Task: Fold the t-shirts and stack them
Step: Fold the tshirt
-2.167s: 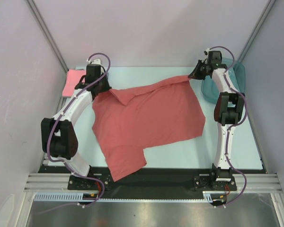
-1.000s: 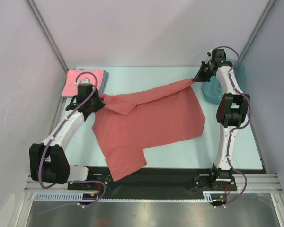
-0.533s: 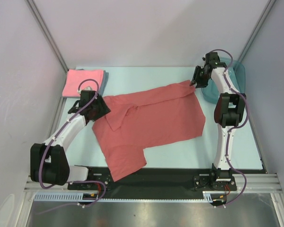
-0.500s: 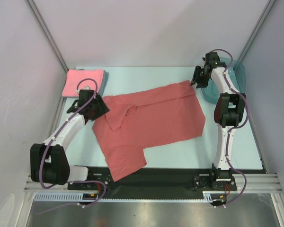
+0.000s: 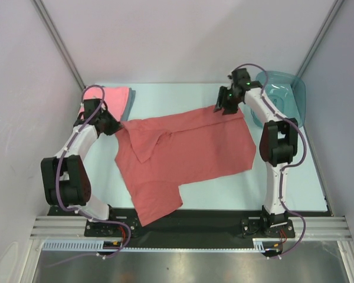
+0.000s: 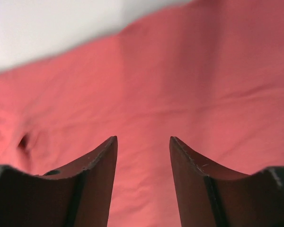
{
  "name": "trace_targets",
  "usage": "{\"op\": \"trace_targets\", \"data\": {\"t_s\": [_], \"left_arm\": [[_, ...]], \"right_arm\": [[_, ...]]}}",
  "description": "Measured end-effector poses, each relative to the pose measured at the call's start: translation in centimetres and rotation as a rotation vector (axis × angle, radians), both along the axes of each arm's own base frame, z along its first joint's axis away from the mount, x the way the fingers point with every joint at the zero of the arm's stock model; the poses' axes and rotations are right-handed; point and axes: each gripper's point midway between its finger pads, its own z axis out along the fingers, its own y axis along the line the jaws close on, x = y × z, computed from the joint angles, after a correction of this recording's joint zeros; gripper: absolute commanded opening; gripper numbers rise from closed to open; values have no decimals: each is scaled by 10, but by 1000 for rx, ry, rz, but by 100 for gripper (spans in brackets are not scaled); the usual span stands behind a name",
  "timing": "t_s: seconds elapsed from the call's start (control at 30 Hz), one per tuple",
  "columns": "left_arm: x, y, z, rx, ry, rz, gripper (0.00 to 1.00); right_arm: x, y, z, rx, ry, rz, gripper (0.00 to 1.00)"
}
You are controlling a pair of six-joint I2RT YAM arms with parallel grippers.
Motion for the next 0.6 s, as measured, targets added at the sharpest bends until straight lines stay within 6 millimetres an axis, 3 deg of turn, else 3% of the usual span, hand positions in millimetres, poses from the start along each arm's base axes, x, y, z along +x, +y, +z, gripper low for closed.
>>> {"op": "trace_targets", "data": {"t_s": [0.13,0.23,0.33,0.5,0.6], "left_arm": [[-4,-10,-20,-56,58,-19,10],[-18,-14,-39,-86,116,-16,13],[-35,-16,-53,-97,185,-4,5],[-50,-15,-75,-109,261,24,0],[-64,-13,-98,-106,336,41,0]], "right_arm": [[-52,58,-6,49,82,82,52],[-93,78,-19,-1,156,130,54],[-117,69,-29,-78,200,136,54],[-148,26,-41,-196,251,89,53],[-164,4,-49,-252,271,61,52]]}}
